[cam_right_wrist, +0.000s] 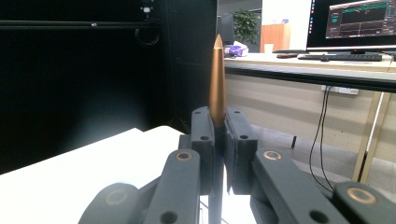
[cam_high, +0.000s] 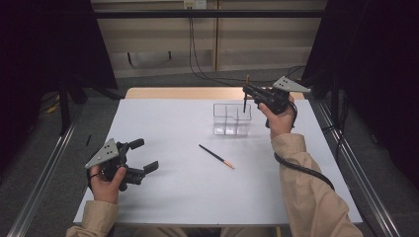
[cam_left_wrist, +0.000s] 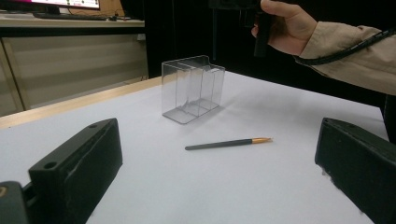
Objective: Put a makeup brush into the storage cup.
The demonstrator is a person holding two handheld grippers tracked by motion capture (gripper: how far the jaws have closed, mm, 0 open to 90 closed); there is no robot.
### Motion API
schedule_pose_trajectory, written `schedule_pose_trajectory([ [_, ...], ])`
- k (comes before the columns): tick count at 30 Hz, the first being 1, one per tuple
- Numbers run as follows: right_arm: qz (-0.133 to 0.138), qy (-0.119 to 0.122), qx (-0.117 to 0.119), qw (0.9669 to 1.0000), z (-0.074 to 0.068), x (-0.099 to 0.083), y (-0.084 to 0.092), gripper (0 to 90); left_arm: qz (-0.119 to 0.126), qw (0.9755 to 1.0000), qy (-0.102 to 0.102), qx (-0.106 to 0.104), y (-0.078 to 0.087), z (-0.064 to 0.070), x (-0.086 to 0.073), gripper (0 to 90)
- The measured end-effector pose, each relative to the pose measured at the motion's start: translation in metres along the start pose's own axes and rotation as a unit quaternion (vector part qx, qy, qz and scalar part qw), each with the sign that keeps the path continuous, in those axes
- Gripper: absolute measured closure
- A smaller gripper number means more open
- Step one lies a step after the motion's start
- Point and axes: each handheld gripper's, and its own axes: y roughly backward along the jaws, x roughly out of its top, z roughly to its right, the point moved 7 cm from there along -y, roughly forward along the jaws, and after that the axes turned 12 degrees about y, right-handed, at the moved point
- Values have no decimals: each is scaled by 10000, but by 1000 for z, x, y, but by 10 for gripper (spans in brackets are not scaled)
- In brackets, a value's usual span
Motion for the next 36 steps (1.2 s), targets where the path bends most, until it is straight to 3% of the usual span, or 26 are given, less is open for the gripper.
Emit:
schedule_pose_trajectory([
  [36,-194,-82,-22,9998,1,-30,9,835,11,10000,-20,-18,-1,1,1,6],
])
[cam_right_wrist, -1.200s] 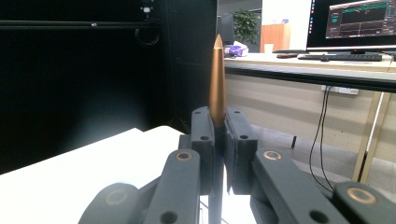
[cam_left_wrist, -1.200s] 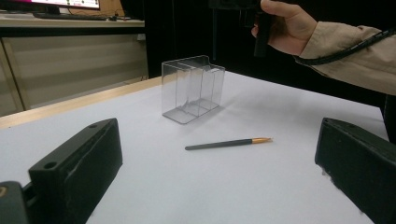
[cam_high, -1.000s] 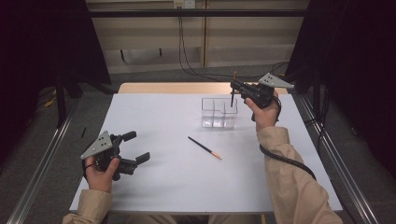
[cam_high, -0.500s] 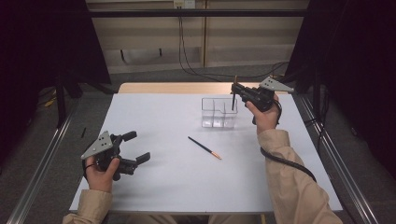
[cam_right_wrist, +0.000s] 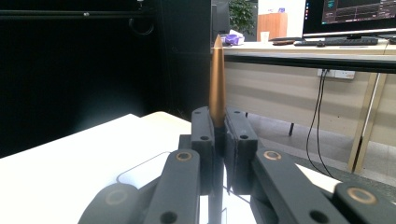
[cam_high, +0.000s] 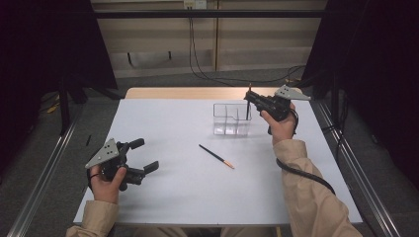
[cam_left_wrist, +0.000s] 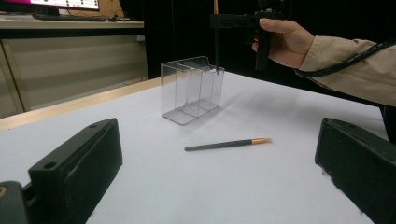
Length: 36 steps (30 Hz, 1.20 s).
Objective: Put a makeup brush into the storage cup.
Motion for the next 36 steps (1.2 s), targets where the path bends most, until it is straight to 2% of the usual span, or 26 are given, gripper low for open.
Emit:
schedule_pose_trajectory([
  [36,-90,10,55,9999,-6,-14,4,833,-9,10000,-8,12,-1,0,0,6],
])
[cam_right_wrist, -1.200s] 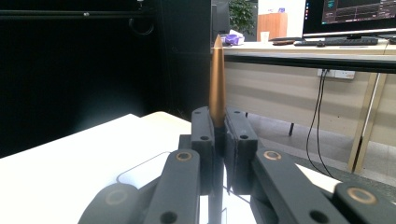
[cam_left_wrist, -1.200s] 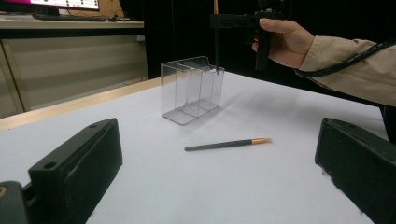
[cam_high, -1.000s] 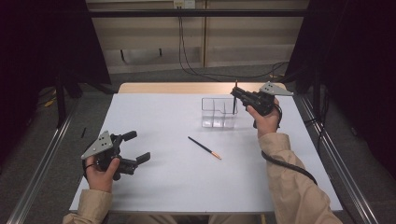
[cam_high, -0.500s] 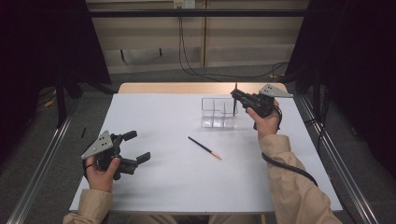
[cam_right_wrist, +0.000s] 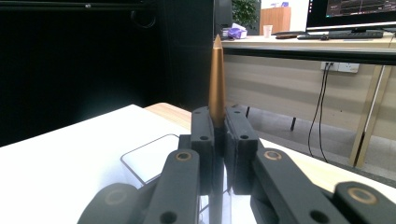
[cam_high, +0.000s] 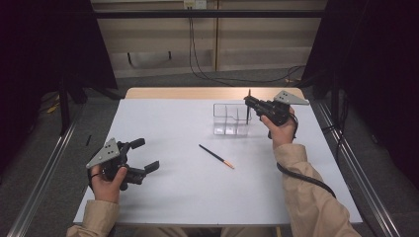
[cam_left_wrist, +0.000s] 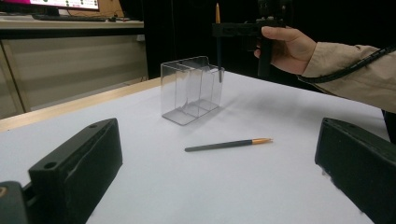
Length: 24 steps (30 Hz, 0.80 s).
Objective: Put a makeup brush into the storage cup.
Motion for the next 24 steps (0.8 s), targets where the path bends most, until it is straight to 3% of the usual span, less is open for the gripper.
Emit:
schedule_pose_trajectory([
  [5,-8,-18,10,10000,-1,0,0,819,-9,10000,-10,-1,0,0,0,6],
  [8,-119,45,11,9999,-2,-1,0,638,-13,10000,-9,-7,0,0,0,6],
  [13,-243,29,110,9996,-6,-3,1,429,-11,10000,-10,-15,-1,0,-1,6],
  [16,-236,-57,100,9997,-6,-4,3,336,-18,10000,-25,-20,-1,0,-1,6],
  [24,-292,-63,104,9995,-7,-4,11,197,-27,10000,-16,-24,-2,0,-1,6],
])
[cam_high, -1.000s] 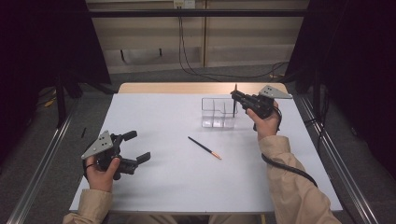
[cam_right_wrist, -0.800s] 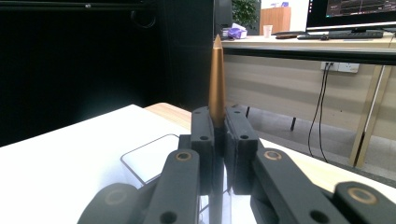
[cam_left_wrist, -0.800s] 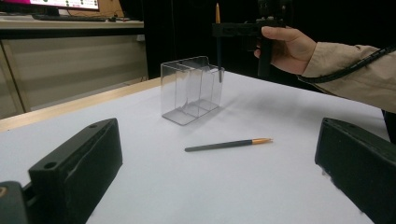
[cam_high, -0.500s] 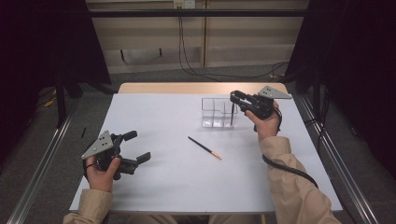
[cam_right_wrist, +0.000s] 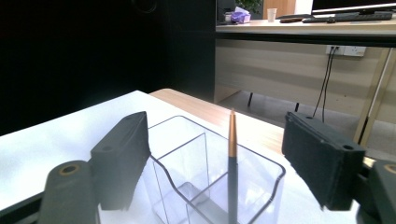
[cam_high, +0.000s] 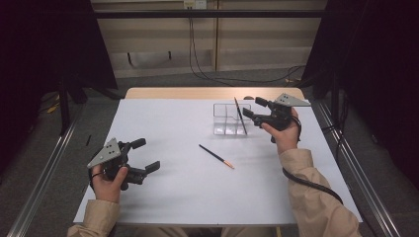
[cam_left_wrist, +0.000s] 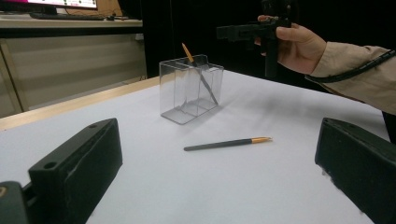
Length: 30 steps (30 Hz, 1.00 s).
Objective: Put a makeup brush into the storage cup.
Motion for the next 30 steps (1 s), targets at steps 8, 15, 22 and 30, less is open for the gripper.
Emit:
schedule_pose_trajectory([
  [8,-48,72,26,10000,-5,-2,11,151,1,10000,21,-33,-2,0,0,6],
  [15,-38,52,51,10000,-11,-3,21,107,-21,10000,-20,-45,-6,0,0,6],
  [22,-76,-24,-32,10000,-11,-9,33,71,-8,10000,-40,-78,-7,0,2,6],
  [30,-87,-134,11,9999,-14,-16,45,42,-1,10000,-41,-68,-5,0,2,5],
])
